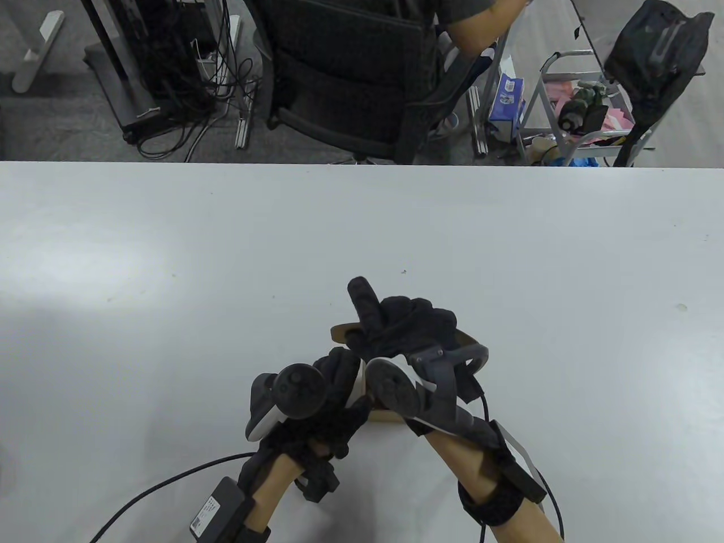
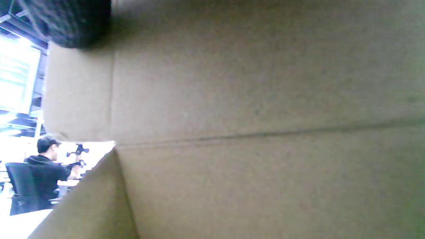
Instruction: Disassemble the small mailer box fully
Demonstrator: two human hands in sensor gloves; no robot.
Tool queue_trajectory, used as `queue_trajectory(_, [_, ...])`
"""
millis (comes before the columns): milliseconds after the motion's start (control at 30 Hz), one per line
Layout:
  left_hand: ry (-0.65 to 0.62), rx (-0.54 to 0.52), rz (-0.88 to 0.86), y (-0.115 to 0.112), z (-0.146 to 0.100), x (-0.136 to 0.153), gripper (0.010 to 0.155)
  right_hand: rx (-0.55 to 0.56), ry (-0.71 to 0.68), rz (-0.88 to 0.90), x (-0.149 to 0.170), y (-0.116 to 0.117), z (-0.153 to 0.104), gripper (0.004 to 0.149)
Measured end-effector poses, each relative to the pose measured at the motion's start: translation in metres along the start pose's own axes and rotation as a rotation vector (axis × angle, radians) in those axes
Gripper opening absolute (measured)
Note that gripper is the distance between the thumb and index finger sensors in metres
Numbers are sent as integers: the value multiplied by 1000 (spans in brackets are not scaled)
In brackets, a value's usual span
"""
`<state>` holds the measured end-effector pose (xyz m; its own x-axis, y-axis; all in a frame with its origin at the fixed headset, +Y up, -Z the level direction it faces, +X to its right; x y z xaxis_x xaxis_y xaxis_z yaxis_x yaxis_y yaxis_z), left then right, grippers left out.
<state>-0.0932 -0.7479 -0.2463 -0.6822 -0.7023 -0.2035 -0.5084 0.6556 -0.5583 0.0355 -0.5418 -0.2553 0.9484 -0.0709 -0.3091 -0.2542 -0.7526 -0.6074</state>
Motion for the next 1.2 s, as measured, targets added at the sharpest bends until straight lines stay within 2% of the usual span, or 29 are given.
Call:
queue_trajectory(100, [4, 5, -3, 0, 0, 2, 86, -78, 39, -65, 13, 22, 21, 75])
queue_trajectory(200, [5, 0, 2, -1, -1, 2, 86, -191, 85, -214, 28, 47, 36, 81])
queue_trajectory(300, [7, -3, 5, -1, -1, 2, 85, -257, 110, -276, 37, 62, 40, 82])
queue_trajectory(433, [8, -3, 9, -1, -2, 2, 86, -369, 122, -249, 39, 79, 31, 76])
queue_trajectory(500, [9, -3, 10, -1, -2, 2, 86, -443, 105, -264, 39, 88, 26, 68])
queue_trajectory(600, [8, -4, 22, -1, -2, 1, 85, -639, 91, -273, 37, 111, 11, 64])
queue_trajectory(733, [7, -5, 20, -2, -2, 1, 84, -813, 129, -213, 31, 137, -9, 64])
queue_trajectory(933, [4, -3, 16, -2, -2, 0, 81, -926, 115, -167, 10, 160, -28, 65])
queue_trajectory(1200, [3, 8, 19, -5, -1, -2, 81, -954, 118, -169, 4, 169, -38, 64])
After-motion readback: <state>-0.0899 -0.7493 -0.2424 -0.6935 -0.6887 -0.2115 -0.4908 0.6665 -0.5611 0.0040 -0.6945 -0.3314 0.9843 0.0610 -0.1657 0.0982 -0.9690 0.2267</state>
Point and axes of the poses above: the tracker on the back of each hand, its own x axis roughly to the little-finger side, its own z axis roughly from the wrist to the fingertips, y = z × x, the point moved 5 cm from there along z, roughly from the wrist to the fingertips, and after that the axes turned 11 degrees about x, right-handed, at the moved point
